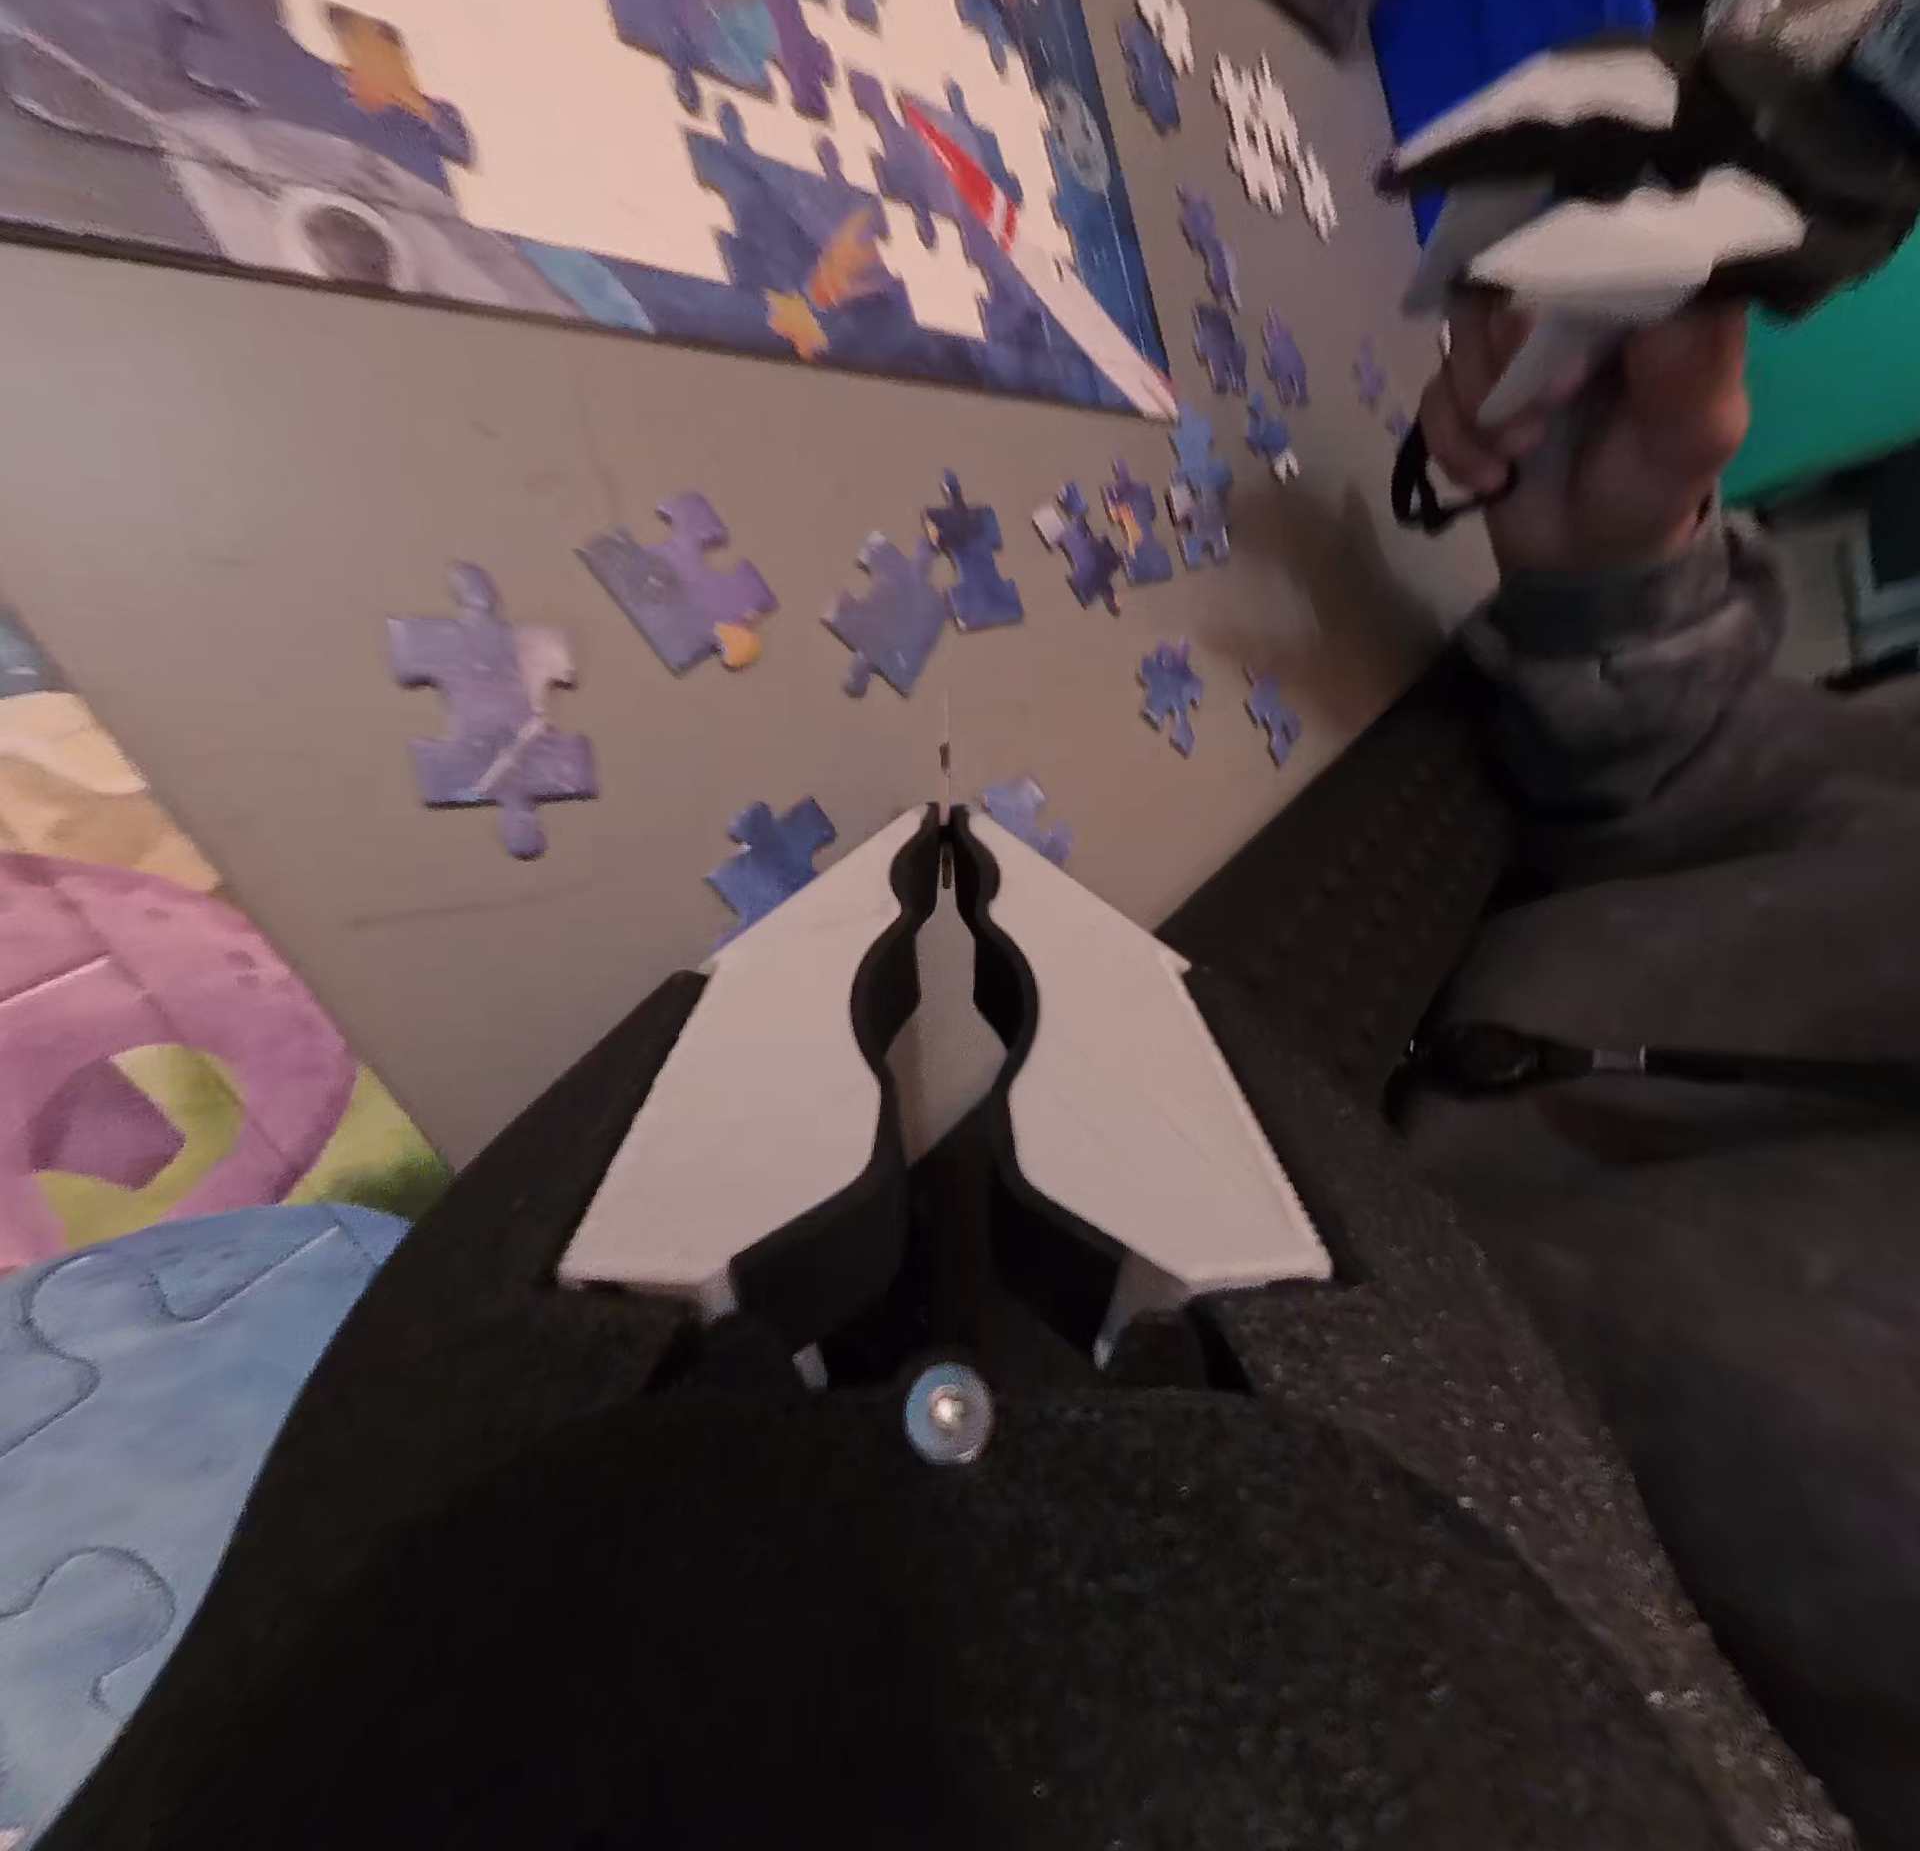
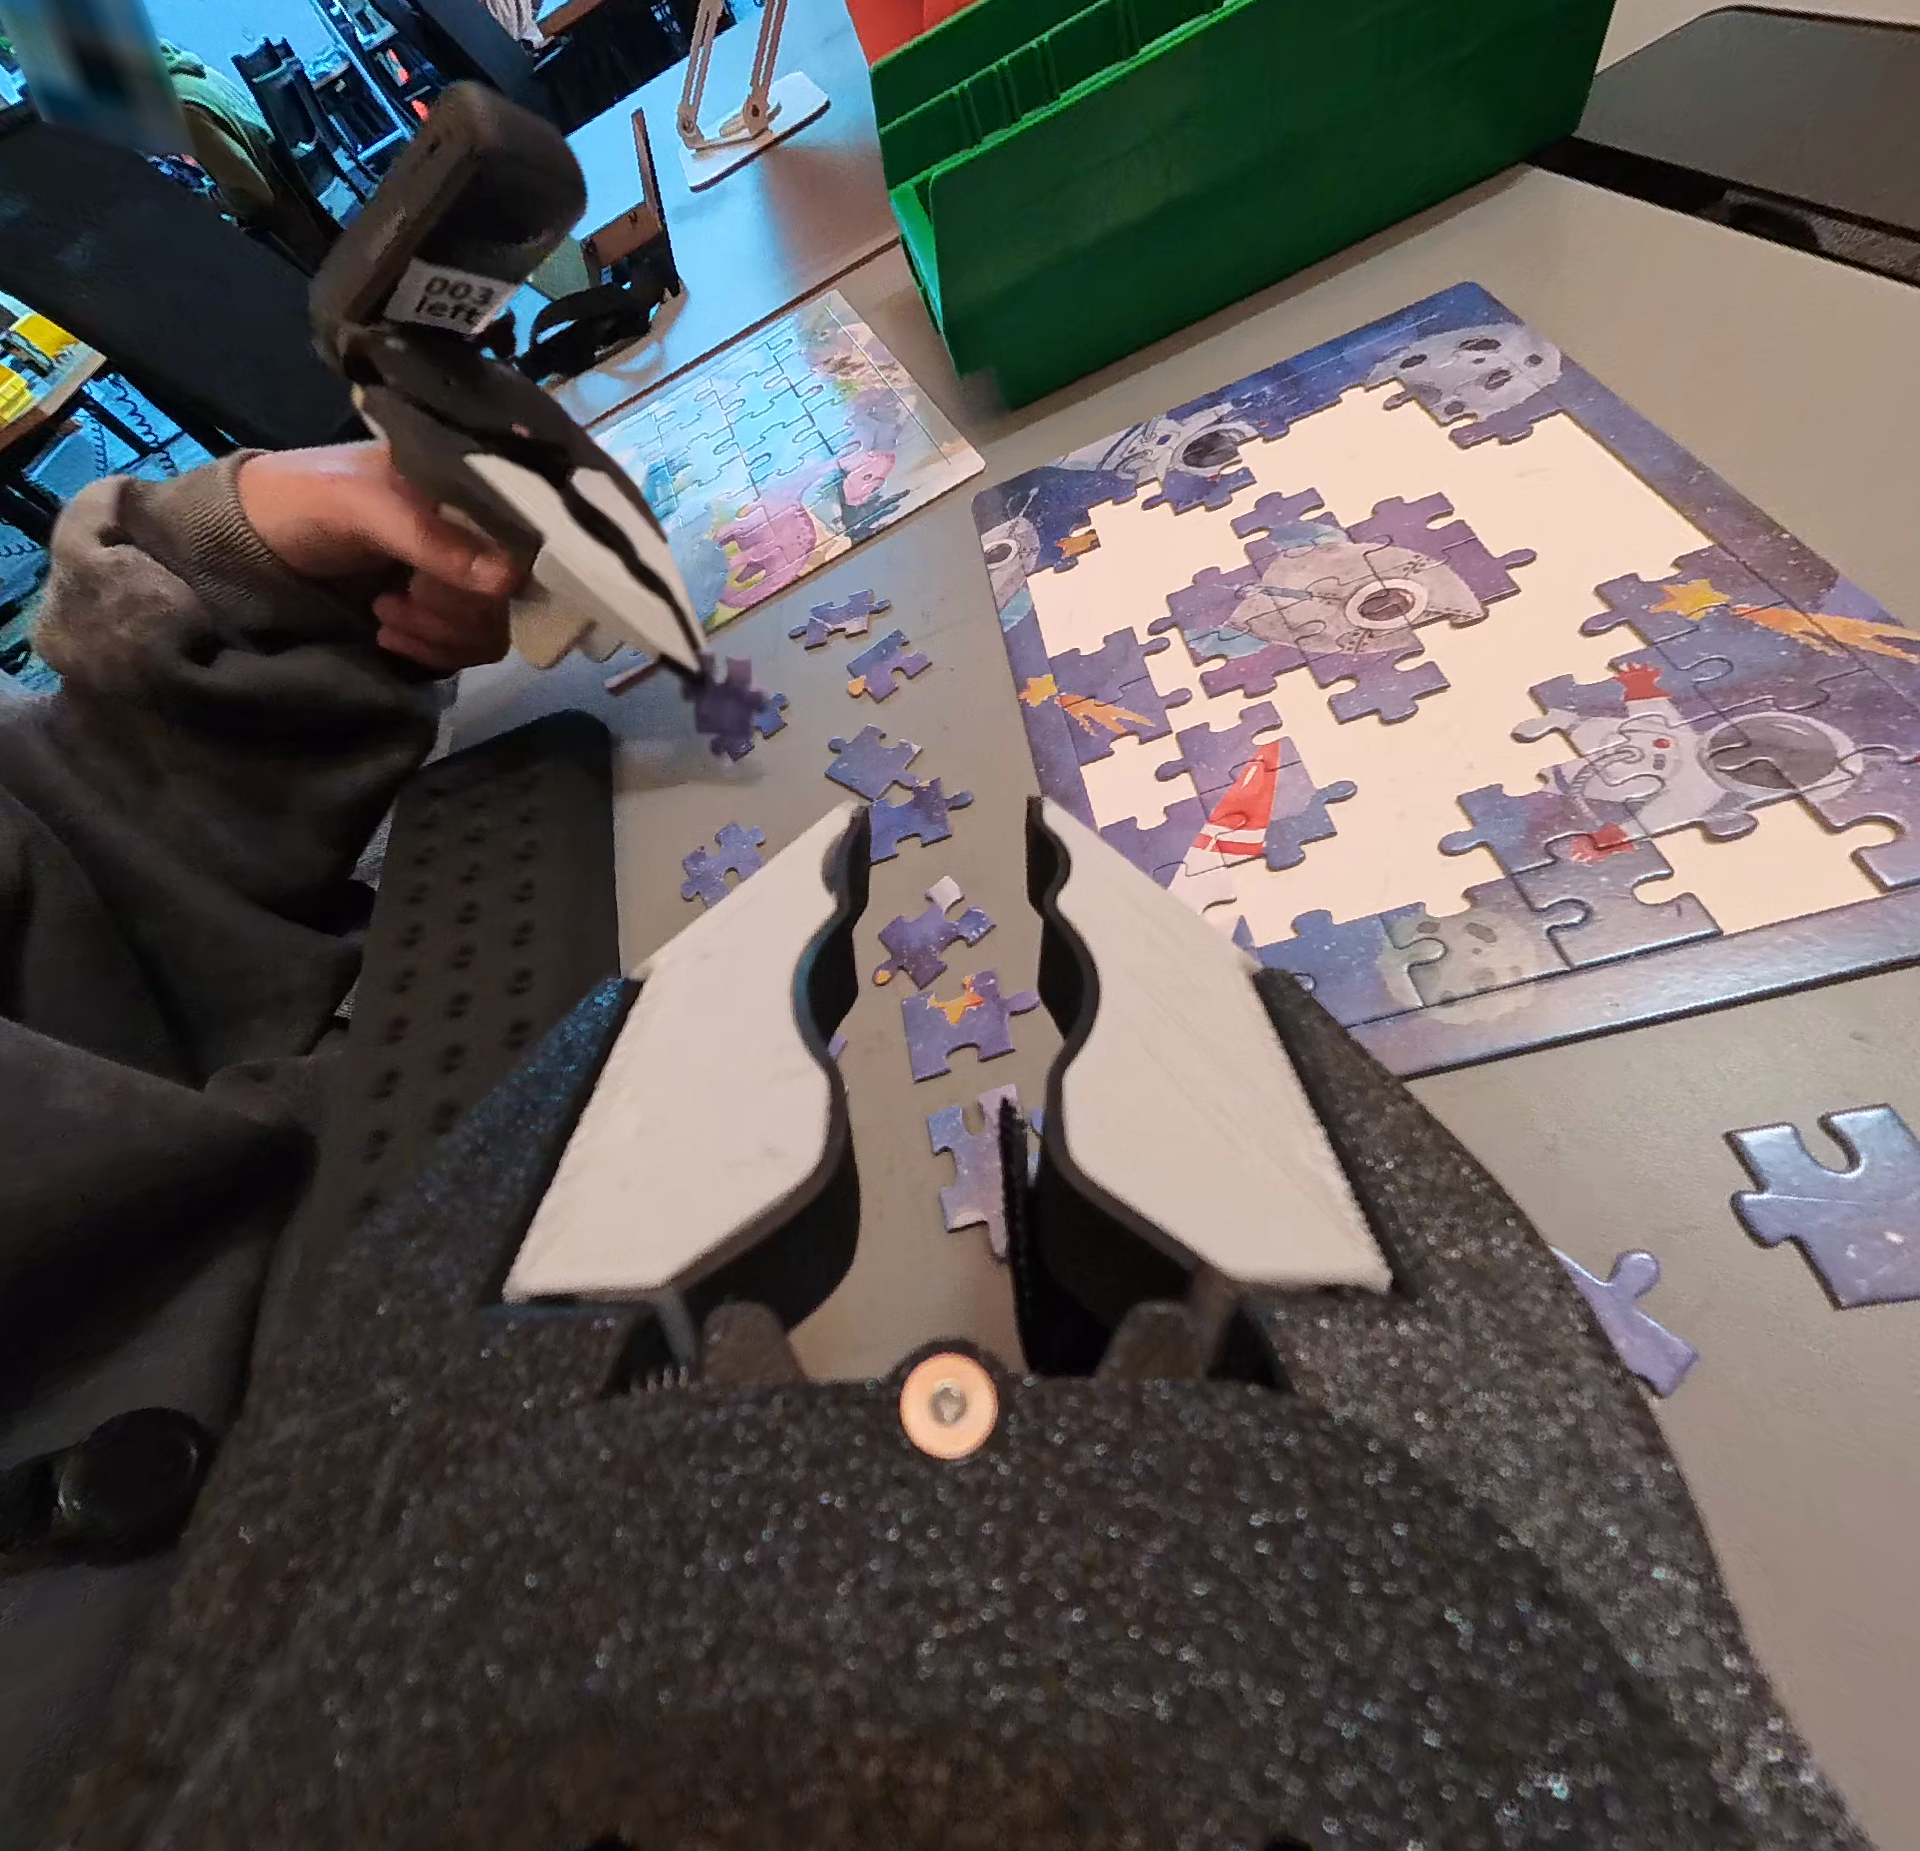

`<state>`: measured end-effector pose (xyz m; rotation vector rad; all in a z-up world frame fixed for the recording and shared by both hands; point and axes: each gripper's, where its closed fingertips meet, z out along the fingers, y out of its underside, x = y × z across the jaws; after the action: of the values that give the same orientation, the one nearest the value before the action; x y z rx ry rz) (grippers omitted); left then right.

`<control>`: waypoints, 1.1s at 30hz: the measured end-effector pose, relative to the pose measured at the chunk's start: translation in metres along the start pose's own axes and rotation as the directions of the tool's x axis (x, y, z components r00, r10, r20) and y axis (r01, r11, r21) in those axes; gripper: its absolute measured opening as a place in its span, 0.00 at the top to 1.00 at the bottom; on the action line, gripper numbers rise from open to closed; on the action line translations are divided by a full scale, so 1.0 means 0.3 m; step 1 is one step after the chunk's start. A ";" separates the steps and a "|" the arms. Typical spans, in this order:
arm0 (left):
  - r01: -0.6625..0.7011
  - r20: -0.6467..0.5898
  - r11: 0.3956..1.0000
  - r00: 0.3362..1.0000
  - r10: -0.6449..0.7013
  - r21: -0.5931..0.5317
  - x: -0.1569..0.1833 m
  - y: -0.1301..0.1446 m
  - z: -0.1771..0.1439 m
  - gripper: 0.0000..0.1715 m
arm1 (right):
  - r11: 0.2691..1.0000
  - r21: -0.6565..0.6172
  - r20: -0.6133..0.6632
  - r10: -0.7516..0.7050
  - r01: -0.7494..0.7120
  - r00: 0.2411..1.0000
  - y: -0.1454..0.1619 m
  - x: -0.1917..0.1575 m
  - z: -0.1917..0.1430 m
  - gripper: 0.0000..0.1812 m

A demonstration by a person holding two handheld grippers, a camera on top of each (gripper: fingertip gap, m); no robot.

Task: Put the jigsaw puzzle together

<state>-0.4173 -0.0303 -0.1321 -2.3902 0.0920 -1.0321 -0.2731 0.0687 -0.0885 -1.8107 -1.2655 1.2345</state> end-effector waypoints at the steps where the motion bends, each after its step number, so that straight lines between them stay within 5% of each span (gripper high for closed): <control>1: 0.016 -0.002 1.000 1.000 -0.016 0.009 -0.011 -0.005 0.002 0.99 | 1.000 -0.004 0.001 0.001 -0.001 1.000 0.002 0.001 0.003 0.83; 9: 0.057 -0.058 0.998 0.997 -0.058 -0.017 -0.019 0.013 0.055 0.99 | 0.999 -0.038 -0.002 -0.009 0.008 1.000 0.026 0.002 0.018 0.83; 15: -0.049 -0.109 0.994 0.993 0.038 -0.096 0.049 0.059 0.067 0.99 | 0.998 -0.055 -0.007 -0.028 0.027 1.000 0.035 0.000 0.021 0.83; 23: -0.023 0.027 0.998 0.999 0.025 -0.056 -0.025 0.027 0.072 0.99 | 0.997 -0.071 -0.049 -0.031 0.028 0.998 0.041 0.035 0.009 0.83; 33: -0.122 -0.051 0.986 0.992 0.117 -0.113 0.069 0.044 0.176 0.99 | 0.997 -0.079 -0.065 -0.012 0.007 0.998 0.048 0.056 0.001 0.83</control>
<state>-0.3643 -0.0237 -0.1549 -2.4323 0.3161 -1.0496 -0.2661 0.0790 -0.1066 -1.8834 -1.3009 1.1251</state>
